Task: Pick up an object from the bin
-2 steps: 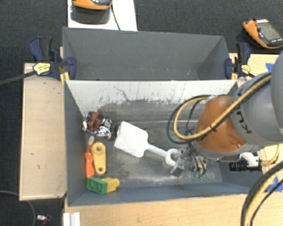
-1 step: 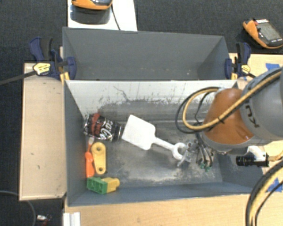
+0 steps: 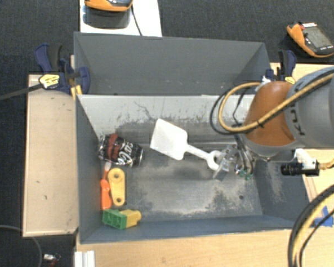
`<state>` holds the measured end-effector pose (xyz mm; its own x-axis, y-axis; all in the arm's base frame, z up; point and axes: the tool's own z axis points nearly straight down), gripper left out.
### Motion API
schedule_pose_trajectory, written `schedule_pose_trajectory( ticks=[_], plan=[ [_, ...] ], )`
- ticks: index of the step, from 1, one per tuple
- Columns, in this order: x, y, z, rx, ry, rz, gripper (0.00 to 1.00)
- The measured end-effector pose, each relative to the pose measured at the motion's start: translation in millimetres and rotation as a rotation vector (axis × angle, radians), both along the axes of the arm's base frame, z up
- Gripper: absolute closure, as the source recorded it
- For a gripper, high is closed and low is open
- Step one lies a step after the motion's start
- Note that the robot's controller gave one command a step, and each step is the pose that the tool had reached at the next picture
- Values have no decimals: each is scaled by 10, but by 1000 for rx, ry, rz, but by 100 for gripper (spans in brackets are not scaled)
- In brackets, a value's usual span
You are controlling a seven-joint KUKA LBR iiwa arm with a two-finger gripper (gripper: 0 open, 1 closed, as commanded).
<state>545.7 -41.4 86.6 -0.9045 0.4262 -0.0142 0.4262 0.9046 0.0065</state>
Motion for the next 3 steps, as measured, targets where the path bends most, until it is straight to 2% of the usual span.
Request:
schedule_pose_trajectory(
  ticks=[1,2,3],
  plan=[
    [-14,37,-44,-1,-6,-13,100],
    [-126,134,-147,-3,-4,95,100],
    [-385,94,-158,0,-1,-15,100]
  ],
)
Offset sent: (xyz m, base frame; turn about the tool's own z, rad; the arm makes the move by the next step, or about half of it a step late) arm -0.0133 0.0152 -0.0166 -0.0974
